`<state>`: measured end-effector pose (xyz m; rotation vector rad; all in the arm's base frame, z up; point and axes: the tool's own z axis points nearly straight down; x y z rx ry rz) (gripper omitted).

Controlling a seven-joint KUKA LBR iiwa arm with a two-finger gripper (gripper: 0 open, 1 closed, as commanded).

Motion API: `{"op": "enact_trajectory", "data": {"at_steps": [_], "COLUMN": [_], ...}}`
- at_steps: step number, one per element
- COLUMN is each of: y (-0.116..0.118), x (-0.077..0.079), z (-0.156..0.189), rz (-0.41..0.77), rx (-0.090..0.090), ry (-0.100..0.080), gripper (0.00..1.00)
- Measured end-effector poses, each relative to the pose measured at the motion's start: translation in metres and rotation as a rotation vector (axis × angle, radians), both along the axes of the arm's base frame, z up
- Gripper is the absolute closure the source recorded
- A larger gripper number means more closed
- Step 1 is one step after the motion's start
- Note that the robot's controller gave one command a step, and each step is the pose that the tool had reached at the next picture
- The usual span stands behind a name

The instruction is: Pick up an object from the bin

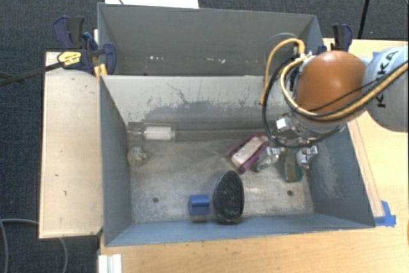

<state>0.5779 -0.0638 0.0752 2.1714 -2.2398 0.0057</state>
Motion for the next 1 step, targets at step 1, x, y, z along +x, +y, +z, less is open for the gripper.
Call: {"op": "enact_trajectory", "data": {"at_steps": [1], "y": [0.0551], "x": [0.0100], "z": [-0.0002], "rz": [-0.078], "rx": [0.002], "ry": [0.004], "gripper": [0.00]}}
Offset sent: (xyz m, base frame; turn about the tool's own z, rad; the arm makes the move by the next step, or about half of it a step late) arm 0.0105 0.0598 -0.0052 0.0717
